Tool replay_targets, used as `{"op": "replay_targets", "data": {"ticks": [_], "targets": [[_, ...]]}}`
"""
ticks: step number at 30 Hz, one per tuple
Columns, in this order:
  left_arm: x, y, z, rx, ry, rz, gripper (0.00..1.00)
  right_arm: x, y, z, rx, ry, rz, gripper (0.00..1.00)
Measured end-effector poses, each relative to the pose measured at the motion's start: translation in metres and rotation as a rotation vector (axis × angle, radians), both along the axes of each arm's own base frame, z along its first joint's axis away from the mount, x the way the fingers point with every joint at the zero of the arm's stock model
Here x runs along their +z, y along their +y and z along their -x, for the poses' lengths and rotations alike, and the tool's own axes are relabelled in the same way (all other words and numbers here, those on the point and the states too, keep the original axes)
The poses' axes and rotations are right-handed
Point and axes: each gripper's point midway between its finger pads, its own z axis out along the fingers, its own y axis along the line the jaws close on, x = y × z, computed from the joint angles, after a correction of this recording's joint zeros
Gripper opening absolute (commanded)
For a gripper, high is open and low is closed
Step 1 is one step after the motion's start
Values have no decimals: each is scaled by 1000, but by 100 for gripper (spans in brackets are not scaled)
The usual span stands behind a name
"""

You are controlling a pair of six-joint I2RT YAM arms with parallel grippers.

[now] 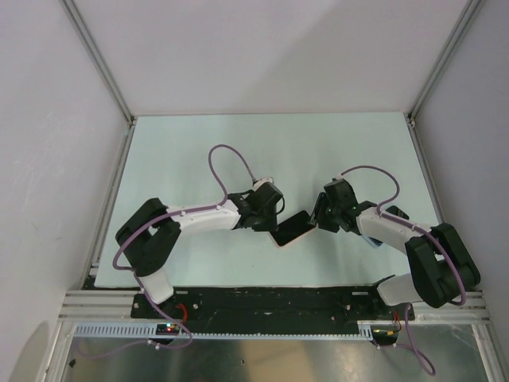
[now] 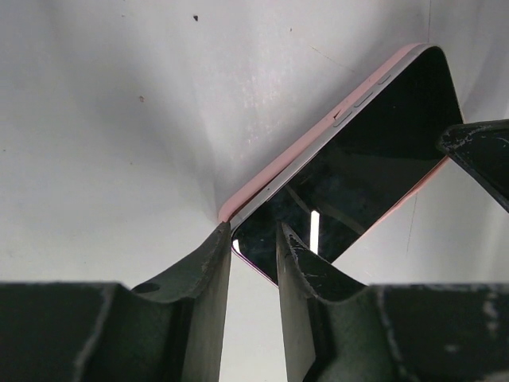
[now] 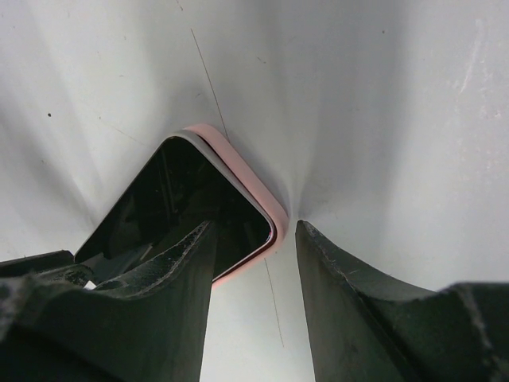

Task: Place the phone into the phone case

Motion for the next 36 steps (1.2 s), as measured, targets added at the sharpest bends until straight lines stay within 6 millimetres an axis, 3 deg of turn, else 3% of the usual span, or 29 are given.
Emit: {"op": "replay_targets", "data": {"ticks": [11, 36], "targets": [[-1, -1, 4, -7, 3, -3, 32, 0, 2, 4, 6, 1, -3, 48], [-8, -1, 4, -12, 17, -38, 21, -3, 2, 6, 12, 0, 6, 34]]}}
